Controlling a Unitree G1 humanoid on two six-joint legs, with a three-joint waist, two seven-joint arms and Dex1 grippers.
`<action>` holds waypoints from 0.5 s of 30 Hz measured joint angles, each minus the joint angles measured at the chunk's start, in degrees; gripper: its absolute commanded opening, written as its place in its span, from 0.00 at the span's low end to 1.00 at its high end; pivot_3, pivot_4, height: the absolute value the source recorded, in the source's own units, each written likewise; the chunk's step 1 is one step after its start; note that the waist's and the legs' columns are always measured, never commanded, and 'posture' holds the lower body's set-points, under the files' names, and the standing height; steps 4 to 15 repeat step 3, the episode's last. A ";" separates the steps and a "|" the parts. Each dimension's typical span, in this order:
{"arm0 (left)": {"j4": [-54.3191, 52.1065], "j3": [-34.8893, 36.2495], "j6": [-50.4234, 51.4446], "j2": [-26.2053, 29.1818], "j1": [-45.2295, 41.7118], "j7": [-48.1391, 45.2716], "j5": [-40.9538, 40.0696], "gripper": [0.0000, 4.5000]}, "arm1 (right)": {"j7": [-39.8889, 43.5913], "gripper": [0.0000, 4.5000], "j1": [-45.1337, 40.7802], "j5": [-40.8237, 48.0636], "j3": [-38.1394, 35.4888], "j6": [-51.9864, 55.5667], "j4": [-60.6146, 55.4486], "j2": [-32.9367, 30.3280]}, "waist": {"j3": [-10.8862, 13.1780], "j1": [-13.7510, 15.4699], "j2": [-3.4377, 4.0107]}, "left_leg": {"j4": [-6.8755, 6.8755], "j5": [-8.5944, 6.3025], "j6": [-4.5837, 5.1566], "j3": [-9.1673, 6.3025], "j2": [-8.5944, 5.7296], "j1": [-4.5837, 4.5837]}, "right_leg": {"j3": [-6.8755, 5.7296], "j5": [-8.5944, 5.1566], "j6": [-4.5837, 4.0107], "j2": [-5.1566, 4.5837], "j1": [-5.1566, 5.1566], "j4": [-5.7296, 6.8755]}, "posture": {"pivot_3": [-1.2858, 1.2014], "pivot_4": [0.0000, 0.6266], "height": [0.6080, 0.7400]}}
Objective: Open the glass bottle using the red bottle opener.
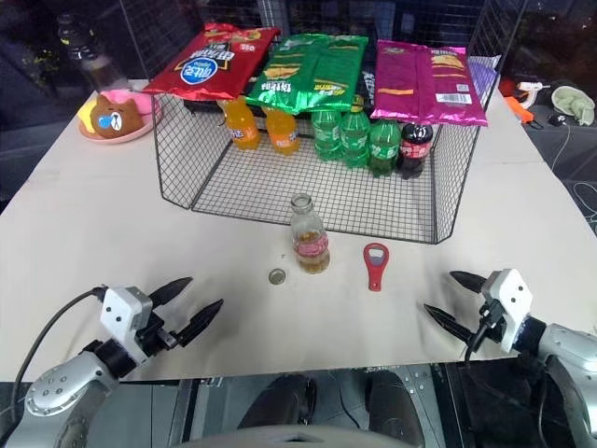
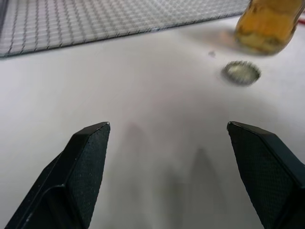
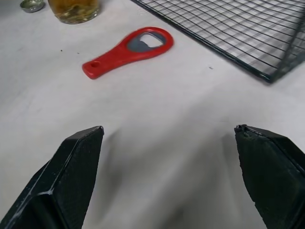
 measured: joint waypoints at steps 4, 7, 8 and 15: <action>0.10 -0.01 -0.17 -0.03 0.14 -0.08 0.53 0.90 | 1.41 0.99 0.45 0.36 -0.26 -2.55 1.62 0.87 | 0.00 0.11 0.00 | 0.00 0.01 -0.02 -0.01 -0.01 -0.01 | 0.01 0.00 0.00 -0.03 0.00 0.00 | 0.52 0.24 1.00; 0.10 -0.01 -0.17 -0.03 0.14 -0.08 0.53 0.90 | 1.41 0.99 0.45 0.36 -0.26 -2.55 1.62 0.87 | 0.00 0.11 0.00 | 0.00 0.01 -0.02 -0.01 -0.01 -0.01 | 0.01 0.00 0.00 -0.03 0.00 0.00 | 0.52 0.24 1.00; 0.10 -0.01 -0.17 -0.03 0.14 -0.08 0.53 0.90 | 1.41 0.99 0.45 0.36 -0.26 -2.55 1.62 0.87 | 0.00 0.11 0.00 | 0.00 0.01 -0.02 -0.01 -0.01 -0.01 | 0.01 0.00 0.00 -0.03 0.00 0.00 | 0.52 0.24 1.00; 0.10 -0.01 -0.17 -0.03 0.14 -0.08 0.53 0.90 | 1.41 0.99 0.45 0.36 -0.26 -2.55 1.62 0.87 | 0.00 0.11 0.00 | 0.00 0.01 -0.02 -0.01 -0.01 -0.01 | 0.01 0.00 0.00 -0.03 0.00 0.00 | 0.52 0.24 1.00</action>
